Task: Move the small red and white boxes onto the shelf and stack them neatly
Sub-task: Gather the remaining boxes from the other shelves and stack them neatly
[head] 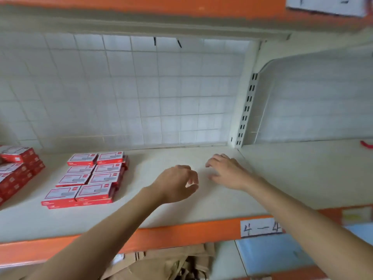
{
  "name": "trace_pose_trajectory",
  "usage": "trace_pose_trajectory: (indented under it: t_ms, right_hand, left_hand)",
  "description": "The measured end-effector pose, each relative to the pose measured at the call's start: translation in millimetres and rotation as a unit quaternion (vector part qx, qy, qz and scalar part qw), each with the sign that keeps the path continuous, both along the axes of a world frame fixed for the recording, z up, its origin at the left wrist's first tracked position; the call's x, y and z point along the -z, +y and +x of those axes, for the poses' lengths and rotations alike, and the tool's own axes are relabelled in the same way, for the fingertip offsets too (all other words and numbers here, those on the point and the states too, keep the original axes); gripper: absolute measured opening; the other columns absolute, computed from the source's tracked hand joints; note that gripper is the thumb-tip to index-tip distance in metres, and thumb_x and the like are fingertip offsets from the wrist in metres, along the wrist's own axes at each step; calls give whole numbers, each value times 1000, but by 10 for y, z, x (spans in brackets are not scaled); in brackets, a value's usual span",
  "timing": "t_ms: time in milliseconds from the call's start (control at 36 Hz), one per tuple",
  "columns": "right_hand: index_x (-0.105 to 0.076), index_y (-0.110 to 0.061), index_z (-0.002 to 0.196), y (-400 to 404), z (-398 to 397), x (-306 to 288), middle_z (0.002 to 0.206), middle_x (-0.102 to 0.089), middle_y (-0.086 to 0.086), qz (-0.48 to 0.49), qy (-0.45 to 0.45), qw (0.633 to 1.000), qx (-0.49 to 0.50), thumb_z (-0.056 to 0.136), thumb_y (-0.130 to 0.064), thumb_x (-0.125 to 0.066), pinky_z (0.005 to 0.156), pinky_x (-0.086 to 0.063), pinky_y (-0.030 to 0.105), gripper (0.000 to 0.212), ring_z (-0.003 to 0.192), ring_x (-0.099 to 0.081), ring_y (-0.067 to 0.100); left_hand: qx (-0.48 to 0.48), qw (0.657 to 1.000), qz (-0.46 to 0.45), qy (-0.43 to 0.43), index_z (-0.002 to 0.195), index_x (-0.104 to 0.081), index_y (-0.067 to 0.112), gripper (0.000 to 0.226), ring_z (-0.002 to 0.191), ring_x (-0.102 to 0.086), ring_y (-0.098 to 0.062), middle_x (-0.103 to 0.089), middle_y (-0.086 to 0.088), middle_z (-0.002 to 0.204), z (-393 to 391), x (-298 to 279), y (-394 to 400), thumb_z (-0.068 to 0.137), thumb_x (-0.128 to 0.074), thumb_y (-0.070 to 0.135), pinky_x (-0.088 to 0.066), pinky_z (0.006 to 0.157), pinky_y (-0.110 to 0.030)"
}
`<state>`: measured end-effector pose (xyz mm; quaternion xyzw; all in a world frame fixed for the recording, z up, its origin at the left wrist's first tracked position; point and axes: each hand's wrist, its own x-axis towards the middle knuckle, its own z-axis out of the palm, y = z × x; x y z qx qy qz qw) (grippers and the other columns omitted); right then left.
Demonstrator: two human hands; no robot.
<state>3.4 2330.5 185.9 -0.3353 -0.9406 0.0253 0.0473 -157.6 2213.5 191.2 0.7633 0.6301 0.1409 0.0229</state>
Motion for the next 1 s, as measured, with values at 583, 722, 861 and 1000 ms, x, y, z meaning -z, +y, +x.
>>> trace_pose_trajectory:
  t_ms: [583,722,861,1000]
  right_hand:
    - [-49,-18,127,750,4067,-51,127,-48,-3,4,36,978,205,95,-31,-47,99,-37,36,35,122,-41,15]
    - [-48,-17,128,1051,4443,15,129,-46,-3,-4,46,974,222,95,-31,-45,100,-36,36,36,122,-40,14]
    - [-45,-15,131,1534,4851,-36,132,-43,0,0,-1,972,233,96,-31,-43,100,-36,37,39,124,-37,17]
    - [-46,-15,135,2090,5340,-305,140,-42,1,2,16,969,249,95,-28,-46,108,-31,36,41,133,-33,19]
  left_hand:
    - [160,987,20,-17,107,-65,23,21,98,-57,-16,-58,2,105,3655,0,1378,92,-51,28,-45,80,-26]
    - [185,983,7,4,108,-64,23,22,98,-59,-16,-58,2,107,4100,-24,1881,92,-51,30,-47,82,-27]
    - [194,981,19,-1,107,-64,23,21,95,-59,-15,-60,4,104,4544,-100,2522,92,-52,30,-46,81,-27]
    - [206,978,12,-25,106,-66,21,21,93,-60,-16,-62,3,103,5011,-110,3017,91,-52,30,-48,82,-28]
